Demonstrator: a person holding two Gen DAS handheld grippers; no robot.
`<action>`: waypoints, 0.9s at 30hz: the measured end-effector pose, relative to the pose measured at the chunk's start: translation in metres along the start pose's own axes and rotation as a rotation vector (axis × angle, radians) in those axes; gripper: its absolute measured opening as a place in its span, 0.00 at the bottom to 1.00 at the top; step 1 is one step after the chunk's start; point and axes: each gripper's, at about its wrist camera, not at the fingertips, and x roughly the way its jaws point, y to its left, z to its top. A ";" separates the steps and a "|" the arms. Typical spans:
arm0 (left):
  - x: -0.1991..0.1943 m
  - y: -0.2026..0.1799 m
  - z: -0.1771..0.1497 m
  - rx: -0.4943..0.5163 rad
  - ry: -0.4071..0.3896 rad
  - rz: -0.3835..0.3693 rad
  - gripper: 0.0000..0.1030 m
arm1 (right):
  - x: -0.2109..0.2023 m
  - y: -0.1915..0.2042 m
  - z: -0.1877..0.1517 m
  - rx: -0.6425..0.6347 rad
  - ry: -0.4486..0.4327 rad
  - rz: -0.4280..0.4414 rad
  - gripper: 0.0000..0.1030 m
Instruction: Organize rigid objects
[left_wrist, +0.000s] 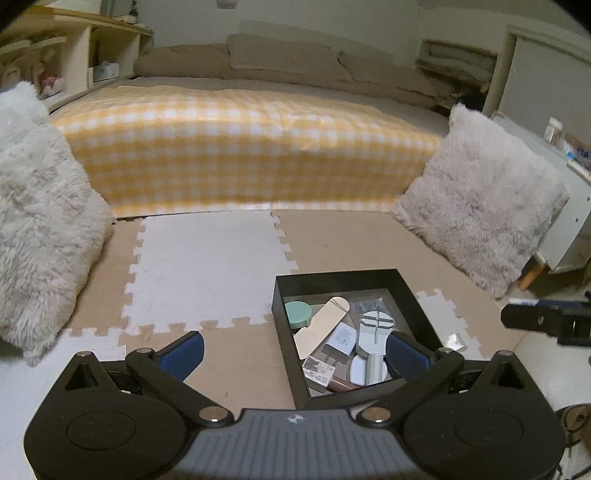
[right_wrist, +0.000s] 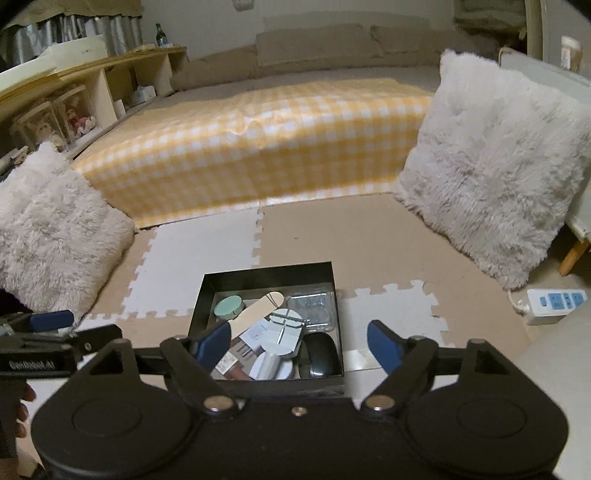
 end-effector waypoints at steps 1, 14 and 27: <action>-0.004 0.001 -0.002 -0.008 -0.009 0.004 1.00 | -0.004 0.002 -0.003 -0.006 -0.013 -0.005 0.85; -0.035 0.001 -0.024 0.047 -0.096 0.053 1.00 | -0.034 0.021 -0.035 -0.070 -0.119 -0.052 0.97; -0.050 -0.001 -0.035 0.073 -0.162 0.097 1.00 | -0.038 0.025 -0.048 -0.090 -0.182 -0.093 1.00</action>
